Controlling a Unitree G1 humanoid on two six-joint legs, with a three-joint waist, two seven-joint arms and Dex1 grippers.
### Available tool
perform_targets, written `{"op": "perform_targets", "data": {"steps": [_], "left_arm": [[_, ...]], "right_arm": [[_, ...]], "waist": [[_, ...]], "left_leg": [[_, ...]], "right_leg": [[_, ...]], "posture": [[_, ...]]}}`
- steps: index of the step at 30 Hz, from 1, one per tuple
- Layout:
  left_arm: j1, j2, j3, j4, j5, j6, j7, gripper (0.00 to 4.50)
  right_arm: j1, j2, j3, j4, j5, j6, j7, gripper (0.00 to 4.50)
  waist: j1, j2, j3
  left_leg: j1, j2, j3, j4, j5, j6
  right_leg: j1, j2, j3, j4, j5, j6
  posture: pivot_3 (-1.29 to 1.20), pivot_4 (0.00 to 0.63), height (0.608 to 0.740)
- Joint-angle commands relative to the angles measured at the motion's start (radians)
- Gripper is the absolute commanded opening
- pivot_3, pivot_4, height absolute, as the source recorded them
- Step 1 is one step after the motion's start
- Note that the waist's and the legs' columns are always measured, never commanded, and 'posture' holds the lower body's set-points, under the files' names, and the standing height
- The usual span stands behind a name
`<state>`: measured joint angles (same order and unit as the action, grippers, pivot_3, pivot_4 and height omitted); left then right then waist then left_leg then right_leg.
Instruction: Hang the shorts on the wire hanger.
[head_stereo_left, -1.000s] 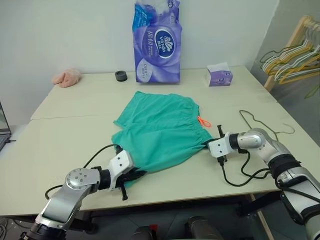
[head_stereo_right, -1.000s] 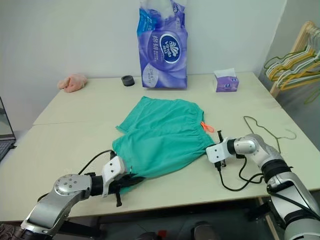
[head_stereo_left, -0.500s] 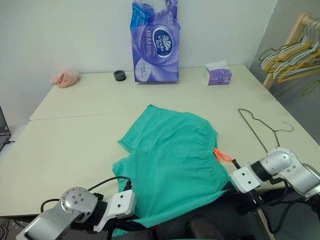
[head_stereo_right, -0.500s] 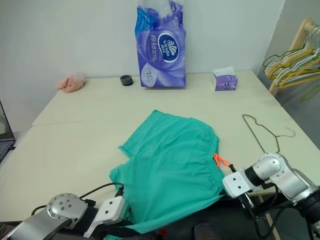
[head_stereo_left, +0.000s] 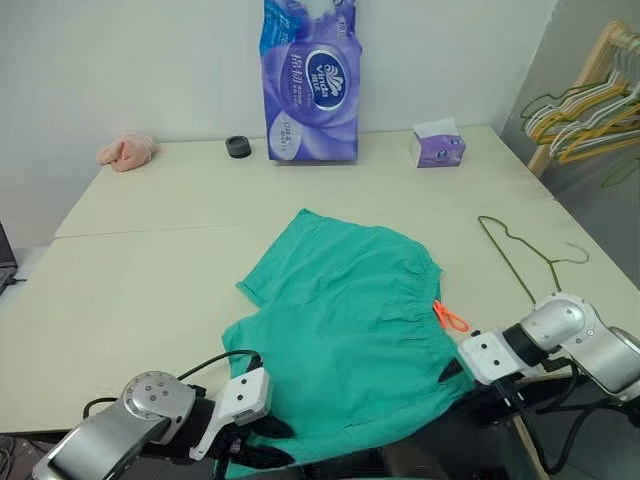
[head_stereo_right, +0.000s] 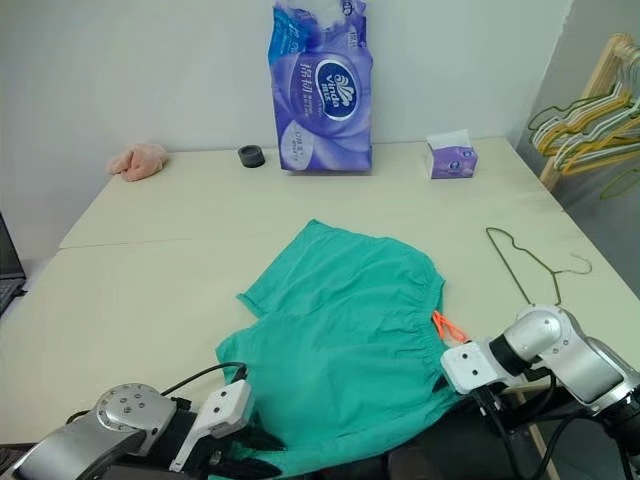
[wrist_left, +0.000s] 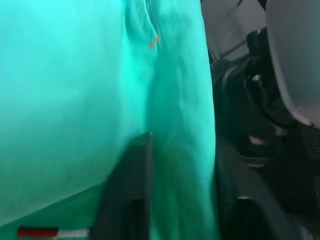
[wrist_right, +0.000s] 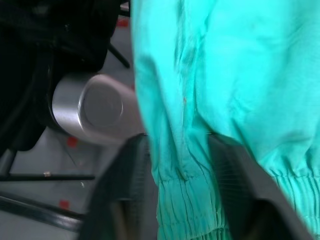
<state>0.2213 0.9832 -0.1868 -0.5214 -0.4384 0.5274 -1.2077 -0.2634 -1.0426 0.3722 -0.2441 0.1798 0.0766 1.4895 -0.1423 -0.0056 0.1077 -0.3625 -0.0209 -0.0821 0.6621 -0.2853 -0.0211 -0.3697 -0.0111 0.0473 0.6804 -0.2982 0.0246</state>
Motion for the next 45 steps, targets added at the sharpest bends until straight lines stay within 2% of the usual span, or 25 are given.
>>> {"op": "perform_targets", "data": {"steps": [1,3,5,6,7,11,17,21,24,32,41,44,45], "left_arm": [[0.009,0.004,0.067,-0.067,-0.087,0.052,0.012,3.0],[-0.013,-0.02,0.116,-0.066,-0.128,0.072,0.041,3.58],[-0.06,-0.069,0.152,-0.042,-0.138,0.066,0.098,4.08],[-0.101,-0.109,0.166,-0.024,-0.139,0.063,0.141,4.4],[-0.137,-0.142,0.175,-0.011,-0.136,0.061,0.175,4.48],[-0.305,-0.303,0.182,0.052,-0.051,0.005,0.356,4.48],[-0.474,-0.41,0.136,0.113,0.068,-0.078,0.476,4.48],[-0.527,-0.399,0.096,0.129,0.032,-0.047,0.387,4.48],[-0.558,-0.376,0.078,0.154,0.027,-0.044,0.328,4.48],[-0.636,-0.345,0.046,0.179,0.001,-0.005,0.218,4.48],[-0.635,-0.345,0.038,0.182,0.016,-0.014,0.214,4.48],[-0.639,-0.347,0.037,0.185,0.021,-0.017,0.213,4.5],[-0.64,-0.348,0.037,0.187,0.022,-0.018,0.214,4.5]], "right_arm": [[-0.044,-0.007,-0.085,-0.082,0.144,0.128,0.035,3.43],[-0.088,0.022,-0.148,-0.097,0.271,0.263,-0.005,4.06],[-0.128,0.065,-0.207,-0.075,0.352,0.362,-0.068,4.5],[-0.145,0.095,-0.238,-0.047,0.369,0.391,-0.111,4.5],[-0.157,0.126,-0.268,-0.02,0.375,0.407,-0.158,4.5],[-0.177,0.241,-0.409,0.121,0.376,0.457,-0.37,4.5],[-0.138,0.339,-0.58,0.316,0.271,0.396,-0.684,4.5],[-0.118,0.36,-0.603,0.471,0.107,0.369,-0.953,4.5],[-0.145,0.365,-0.61,0.578,0.044,0.364,-1.062,4.5],[-0.282,0.353,-0.6,0.869,-0.018,0.294,-1.109,4.5],[-0.393,0.35,-0.552,1.127,-0.044,0.384,-1.035,4.5],[-0.419,0.355,-0.537,1.182,-0.056,0.418,-1.029,3.91],[-0.42,0.357,-0.523,1.191,-0.066,0.415,-1.024,3.58]], "waist": [[-0.001,0.0,0.0],[-0.002,0.0,0.001],[-0.002,-0.001,0.001],[0.0,-0.001,0.001],[0.002,-0.002,0.0],[0.01,-0.005,0.0],[0.003,-0.004,0.0],[-0.004,-0.004,0.0],[-0.015,-0.003,0.0],[-0.078,-0.003,0.0],[-0.095,-0.003,0.0],[-0.102,-0.004,0.0],[-0.104,-0.005,-0.001]], "left_leg": [[0.0,0.0,0.0,0.0,0.0,0.0],[0.0,0.0,0.0,0.0,0.0,0.0],[0.001,0.0,0.0,0.001,0.0,0.0],[0.001,0.0,0.0,0.001,0.0,0.0],[0.001,0.0,0.0,0.001,0.0,0.0],[-0.001,-0.002,-0.002,0.003,0.0,0.0],[-0.004,-0.004,0.002,0.001,0.0,0.0],[-0.005,-0.003,0.004,0.0,0.0,0.0],[-0.003,-0.003,0.008,0.0,0.0,0.0],[0.001,-0.002,0.018,0.002,0.0,0.0],[0.001,-0.002,0.019,0.002,0.0,0.001],[0.001,-0.002,0.018,0.002,0.0,0.001],[0.001,-0.002,0.019,0.002,0.0,0.001]], "right_leg": [[0.0,0.0,0.0,0.0,0.0,0.0],[0.0,0.0,0.0,0.0,0.0,0.0],[0.001,0.0,0.0,0.0,0.0,0.0],[0.001,0.0,0.0,0.0,0.001,0.001],[0.001,0.0,0.0,0.0,0.001,0.001],[0.002,0.0,0.0,-0.001,0.002,0.003],[-0.002,-0.003,0.003,-0.001,0.006,0.001],[-0.003,-0.003,0.004,-0.001,0.006,0.002],[-0.003,-0.002,0.01,0.0,0.006,0.002],[-0.002,0.008,0.023,0.0,0.007,0.009],[-0.002,0.008,0.025,0.0,0.007,0.011],[-0.001,0.008,0.025,0.0,0.007,0.011],[-0.001,0.008,0.025,0.0,0.007,0.011]], "posture": [[-0.23,0.061,0.74],[-0.23,0.061,0.74],[-0.22,0.062,0.74],[-0.22,0.061,0.74],[-0.22,0.062,0.74],[-0.23,0.065,0.74],[-0.24,0.071,0.74],[-0.25,0.075,0.74],[-0.26,0.077,0.74],[-0.26,0.077,0.74],[-0.25,0.075,0.74],[-0.26,0.075,0.74],[-0.25,0.074,0.74]]}}
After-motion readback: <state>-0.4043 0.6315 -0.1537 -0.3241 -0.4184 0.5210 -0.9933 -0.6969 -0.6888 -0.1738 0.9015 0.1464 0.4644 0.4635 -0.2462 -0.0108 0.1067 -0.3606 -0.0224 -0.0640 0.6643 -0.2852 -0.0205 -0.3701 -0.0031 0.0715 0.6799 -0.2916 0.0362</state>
